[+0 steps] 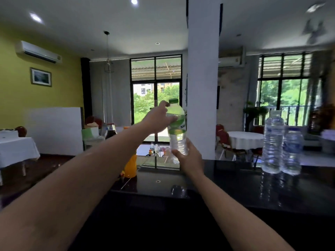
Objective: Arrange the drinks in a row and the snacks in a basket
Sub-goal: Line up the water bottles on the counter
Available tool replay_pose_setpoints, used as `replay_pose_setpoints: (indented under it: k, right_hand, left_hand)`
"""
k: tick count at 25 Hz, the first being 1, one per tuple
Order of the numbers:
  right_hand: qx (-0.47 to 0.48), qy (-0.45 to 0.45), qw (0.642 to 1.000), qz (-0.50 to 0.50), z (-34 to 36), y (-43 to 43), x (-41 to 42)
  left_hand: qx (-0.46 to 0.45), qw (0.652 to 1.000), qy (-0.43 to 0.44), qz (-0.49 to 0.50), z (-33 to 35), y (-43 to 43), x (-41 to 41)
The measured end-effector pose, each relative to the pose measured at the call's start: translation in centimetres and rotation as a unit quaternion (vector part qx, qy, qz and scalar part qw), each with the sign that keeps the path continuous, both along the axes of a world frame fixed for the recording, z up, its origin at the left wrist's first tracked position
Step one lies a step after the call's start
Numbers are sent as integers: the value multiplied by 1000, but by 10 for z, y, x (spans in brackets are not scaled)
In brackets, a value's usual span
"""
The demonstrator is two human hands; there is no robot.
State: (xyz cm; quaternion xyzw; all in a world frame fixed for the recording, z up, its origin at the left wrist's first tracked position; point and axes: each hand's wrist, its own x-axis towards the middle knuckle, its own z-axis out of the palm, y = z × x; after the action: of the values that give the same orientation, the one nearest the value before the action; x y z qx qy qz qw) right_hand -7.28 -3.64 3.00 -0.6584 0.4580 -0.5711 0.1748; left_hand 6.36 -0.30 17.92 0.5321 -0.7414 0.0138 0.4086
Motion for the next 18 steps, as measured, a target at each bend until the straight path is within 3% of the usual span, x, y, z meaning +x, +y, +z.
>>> replay_pose_setpoints:
  k: [10, 14, 18]
  right_hand:
    - [46, 55, 996, -52, 3, 46, -166]
    - [104, 80, 990, -56, -13, 50, -214]
    - [102, 43, 992, -57, -23, 32, -229]
  left_hand:
    - [-20, 992, 63, -104, -24, 10, -154]
    - [64, 987, 51, -135, -43, 6, -206]
    - [90, 983, 54, -149, -49, -12, -240]
